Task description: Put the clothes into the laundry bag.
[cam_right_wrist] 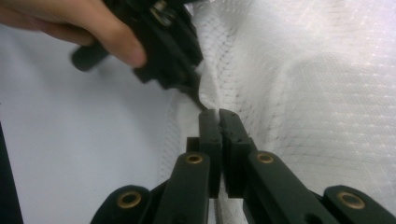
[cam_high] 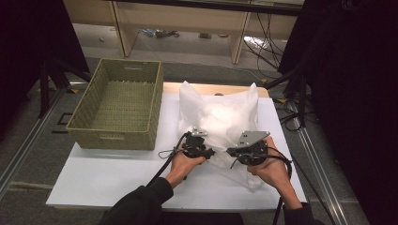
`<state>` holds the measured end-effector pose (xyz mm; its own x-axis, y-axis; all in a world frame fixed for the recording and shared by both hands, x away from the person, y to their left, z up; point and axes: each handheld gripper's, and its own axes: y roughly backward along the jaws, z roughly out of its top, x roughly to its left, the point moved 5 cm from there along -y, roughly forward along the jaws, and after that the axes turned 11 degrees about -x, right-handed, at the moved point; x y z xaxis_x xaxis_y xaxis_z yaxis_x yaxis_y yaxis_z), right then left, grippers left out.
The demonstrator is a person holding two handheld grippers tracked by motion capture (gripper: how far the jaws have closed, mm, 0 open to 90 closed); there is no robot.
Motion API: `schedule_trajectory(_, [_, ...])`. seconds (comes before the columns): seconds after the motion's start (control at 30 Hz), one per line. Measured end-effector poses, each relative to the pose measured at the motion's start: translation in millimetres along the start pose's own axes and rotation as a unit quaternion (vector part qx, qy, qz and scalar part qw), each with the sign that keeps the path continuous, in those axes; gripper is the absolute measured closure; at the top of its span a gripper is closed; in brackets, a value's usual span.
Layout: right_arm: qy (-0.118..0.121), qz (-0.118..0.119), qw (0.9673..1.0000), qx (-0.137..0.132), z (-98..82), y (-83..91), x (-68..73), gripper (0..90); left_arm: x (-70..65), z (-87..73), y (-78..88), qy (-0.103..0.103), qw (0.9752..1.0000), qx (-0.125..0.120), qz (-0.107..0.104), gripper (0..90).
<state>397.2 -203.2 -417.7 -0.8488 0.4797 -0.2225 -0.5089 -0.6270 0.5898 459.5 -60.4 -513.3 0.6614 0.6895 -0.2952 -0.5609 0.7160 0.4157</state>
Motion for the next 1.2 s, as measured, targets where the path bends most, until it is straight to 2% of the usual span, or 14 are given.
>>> schedule_trajectory(0.13, [-0.002, 0.008, 1.0000, -0.003, -1.5, -1.9, -0.2, 89.7, -6.4, 12.1, -18.5, 0.020, 0.9988, -0.044, -0.003, 84.4])
schedule_trajectory(0.17, [-0.004, 0.015, 0.9999, -0.005, -0.8, -1.8, 1.4, 89.7, -12.3, 22.7, -23.9, 0.004, 0.9977, -0.068, -0.009, 84.7])
schedule_trajectory(0.23, [-0.001, 0.020, 0.9998, 0.000, -0.6, -0.4, 3.2, 89.7, -14.8, 28.2, -27.8, -0.006, 0.9966, -0.081, -0.016, 84.7])
schedule_trajectory(0.27, [0.000, 0.016, 0.9999, -0.001, -0.1, 0.1, 2.0, 89.7, -10.5, 28.7, -36.5, -0.040, 0.9954, -0.087, -0.007, 84.5])
schedule_trajectory(0.33, [-0.007, 0.014, 0.9999, -0.001, 0.4, 2.3, 0.6, 89.7, -4.9, 24.5, -41.9, -0.048, 0.9960, -0.076, 0.000, 82.5])
schedule_trajectory(0.4, [-0.010, 0.011, 0.9999, 0.000, -0.6, 2.7, 1.0, 89.7, -0.7, 20.5, -41.5, -0.028, 0.9980, -0.056, -0.010, 80.5])
schedule_trajectory(0.53, [-0.004, 0.013, 0.9999, 0.006, -5.6, -2.3, -1.7, 89.6, -6.9, 20.2, -17.2, -0.074, 0.9971, -0.011, -0.012, 61.8])
schedule_trajectory(0.63, [-0.011, 0.009, 0.9999, 0.004, -6.5, -2.1, -2.5, 89.6, -3.5, 18.7, 6.6, -0.086, 0.9962, 0.010, -0.012, 45.3])
schedule_trajectory(0.8, [-0.013, 0.005, 0.9999, 0.003, -5.3, -1.7, -1.4, 89.5, 11.5, 16.0, 38.0, -0.076, 0.9970, 0.007, -0.012, 35.5])
schedule_trajectory(0.87, [-0.011, 0.007, 0.9999, -0.001, -3.3, -1.2, -1.8, 89.5, 26.1, 8.8, 53.8, -0.055, 0.9983, 0.017, 0.006, 36.2])
schedule_trajectory(0.9, [-0.009, 0.006, 0.9999, -0.001, -3.2, -1.3, -2.1, 89.5, 26.1, 8.8, 53.8, -0.055, 0.9983, 0.017, 0.006, 39.0])
schedule_trajectory(0.97, [-0.010, 0.010, 0.9999, -0.001, -3.6, -1.0, -1.3, 89.5, 37.4, 2.5, 59.8, -0.056, 0.9971, 0.038, 0.036, 41.3])
schedule_trajectory(1.07, [-0.007, 0.006, 1.0000, -0.001, -4.1, -2.1, -3.6, 89.5, 45.6, -4.1, 57.5, -0.010, 0.9981, 0.039, 0.045, 47.5])
schedule_trajectory(1.2, [-0.013, 0.007, 0.9999, 0.000, -3.5, -2.2, -2.1, 89.5, 45.2, -4.5, 40.0, -0.006, 0.9981, 0.037, 0.048, 46.0])
